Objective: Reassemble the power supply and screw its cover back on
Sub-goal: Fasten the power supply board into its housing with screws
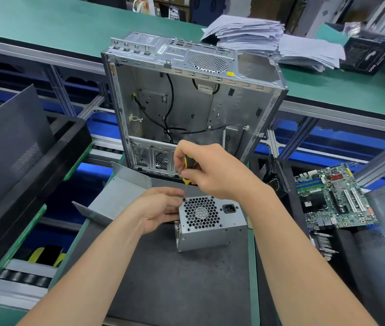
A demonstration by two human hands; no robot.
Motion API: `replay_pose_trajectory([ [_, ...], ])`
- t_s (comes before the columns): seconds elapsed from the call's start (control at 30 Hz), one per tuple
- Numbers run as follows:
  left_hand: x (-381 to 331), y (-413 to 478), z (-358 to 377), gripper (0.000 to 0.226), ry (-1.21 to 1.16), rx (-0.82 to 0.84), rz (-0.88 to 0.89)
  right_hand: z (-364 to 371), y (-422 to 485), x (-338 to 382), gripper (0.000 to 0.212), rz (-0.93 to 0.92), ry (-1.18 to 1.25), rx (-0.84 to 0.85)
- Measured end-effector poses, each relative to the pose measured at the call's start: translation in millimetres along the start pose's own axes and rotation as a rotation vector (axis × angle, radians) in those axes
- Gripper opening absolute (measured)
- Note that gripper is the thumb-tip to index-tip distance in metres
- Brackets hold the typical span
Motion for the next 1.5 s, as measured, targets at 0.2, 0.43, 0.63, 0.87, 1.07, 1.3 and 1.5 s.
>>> replay_pose_trajectory([
  [0.2, 0.4, 1.7, -1.8, 0.029, -0.002, 0.005, -0.004, -5.0, 4.3, -4.0, 0.036, 0.174, -0.068, -0.239],
  [0.43, 1.2, 2.0, -2.1, 0.029, -0.001, 0.025, 0.003, -4.1, 4.8, -17.5, 0.047, 0.319, -0.257, -0.363],
  [0.63, -1.8, -0.1, -1.3, 0.029, 0.006, 0.053, 0.039, 2.8, 4.2, 2.5, 0.017, -0.072, 0.146, -0.027],
  [0.87, -4.6, -0.3, -1.2, 0.026, 0.049, 0.06, 0.108, 3.7, 1.1, -0.1, 0.023, -0.1, 0.294, 0.138],
  [1.07, -3.4, 1.1, -1.2, 0.025, 0.033, 0.04, 0.097, 2.2, 3.4, -17.9, 0.03, 0.092, 0.098, -0.296],
  [1.3, -3.8, 1.6, -2.1, 0.028, 0.041, 0.053, 0.085, 12.1, 6.9, -13.3, 0.021, 0.073, 0.125, -0.27],
  [1.5, -4.8, 1.1, -1.1, 0.025, 0.065, 0.069, 0.106, 8.3, -3.7, 0.8, 0.04, -0.143, 0.466, 0.174],
])
Point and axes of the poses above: each hand's wrist, its own y-axis towards the middle knuckle, its own z-axis out of the palm, x = y × z, the point moved 6 cm from there along y, towards the middle knuckle, and after that the axes turned 10 degrees about -x, right-handed, at the moved point
